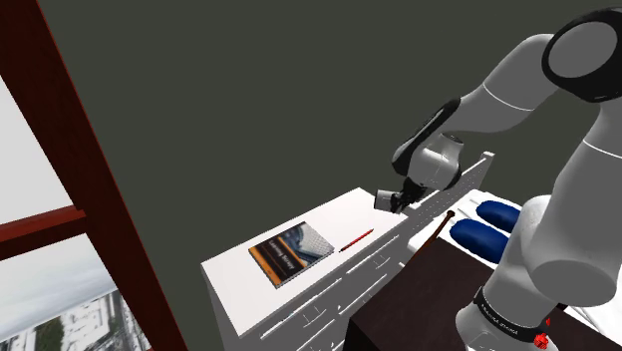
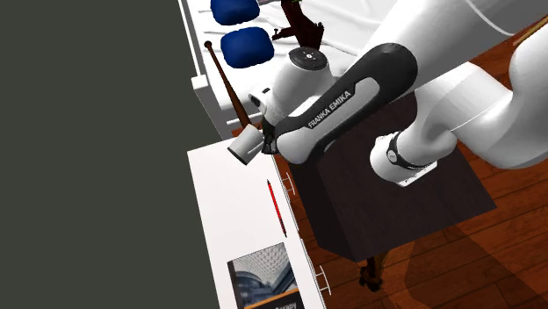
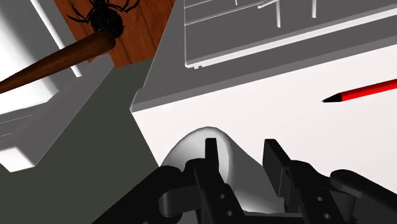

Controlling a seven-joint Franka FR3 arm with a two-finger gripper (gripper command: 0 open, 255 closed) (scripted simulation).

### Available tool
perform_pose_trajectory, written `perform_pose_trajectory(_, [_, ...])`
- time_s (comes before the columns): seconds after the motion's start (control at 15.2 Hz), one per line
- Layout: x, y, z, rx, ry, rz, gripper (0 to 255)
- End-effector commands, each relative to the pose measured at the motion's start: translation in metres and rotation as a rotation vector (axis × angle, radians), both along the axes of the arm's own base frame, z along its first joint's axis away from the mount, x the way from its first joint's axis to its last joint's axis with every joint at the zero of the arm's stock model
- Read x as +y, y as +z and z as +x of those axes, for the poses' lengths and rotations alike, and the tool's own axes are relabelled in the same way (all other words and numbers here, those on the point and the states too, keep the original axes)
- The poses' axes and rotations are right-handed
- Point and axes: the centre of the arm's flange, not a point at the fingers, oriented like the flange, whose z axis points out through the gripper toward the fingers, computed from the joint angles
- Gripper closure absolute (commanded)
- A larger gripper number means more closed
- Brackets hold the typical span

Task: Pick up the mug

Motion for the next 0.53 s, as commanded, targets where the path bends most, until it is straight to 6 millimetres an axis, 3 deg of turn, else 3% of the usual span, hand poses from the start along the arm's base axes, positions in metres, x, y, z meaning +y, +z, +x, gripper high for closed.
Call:
perform_pose_trajectory(0.0, [0.000, 0.010, 0.001, 0.002, 0.005, -0.003, 255])
perform_pose_trajectory(0.46, [0.000, 0.046, 0.001, 0.002, 0.005, -0.003, 255])
